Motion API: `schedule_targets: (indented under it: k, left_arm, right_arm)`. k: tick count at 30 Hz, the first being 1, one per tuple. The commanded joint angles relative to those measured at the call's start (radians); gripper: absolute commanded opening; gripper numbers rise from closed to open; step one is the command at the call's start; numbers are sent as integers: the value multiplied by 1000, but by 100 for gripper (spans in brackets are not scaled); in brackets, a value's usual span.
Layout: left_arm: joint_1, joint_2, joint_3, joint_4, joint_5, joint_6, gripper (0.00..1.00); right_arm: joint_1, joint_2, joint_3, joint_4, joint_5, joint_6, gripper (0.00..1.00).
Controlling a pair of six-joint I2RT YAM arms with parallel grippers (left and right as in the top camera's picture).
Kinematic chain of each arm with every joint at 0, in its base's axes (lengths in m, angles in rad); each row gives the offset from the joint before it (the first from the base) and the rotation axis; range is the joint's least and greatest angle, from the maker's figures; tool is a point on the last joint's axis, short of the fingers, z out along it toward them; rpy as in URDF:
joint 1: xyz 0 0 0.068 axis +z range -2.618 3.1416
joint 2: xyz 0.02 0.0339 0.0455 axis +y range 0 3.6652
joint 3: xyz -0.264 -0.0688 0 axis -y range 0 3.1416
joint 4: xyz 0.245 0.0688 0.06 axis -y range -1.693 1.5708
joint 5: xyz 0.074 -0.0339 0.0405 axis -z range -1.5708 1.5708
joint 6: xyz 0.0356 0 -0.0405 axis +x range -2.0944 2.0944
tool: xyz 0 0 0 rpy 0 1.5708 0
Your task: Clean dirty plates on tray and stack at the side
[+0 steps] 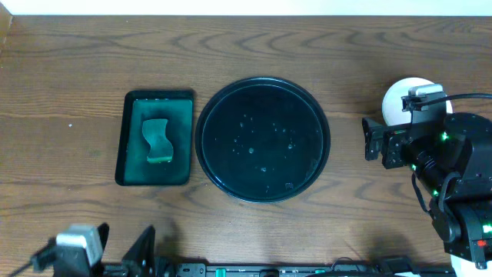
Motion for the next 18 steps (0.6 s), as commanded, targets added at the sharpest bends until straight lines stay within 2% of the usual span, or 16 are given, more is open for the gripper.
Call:
schedule_targets:
  k: [1, 10, 18]
  left_arm:
    - [-5, -47, 10, -12, -6, 17, 82]
    - [-5, -55, 8, -22, -6, 17, 82]
    - [-5, -55, 8, -102, -6, 17, 82]
  right_arm:
    - [6, 6, 15, -27, 2, 29, 99]
    - [5, 6, 15, -140, 2, 29, 99]
    - [6, 6, 15, -175, 2, 29, 99]
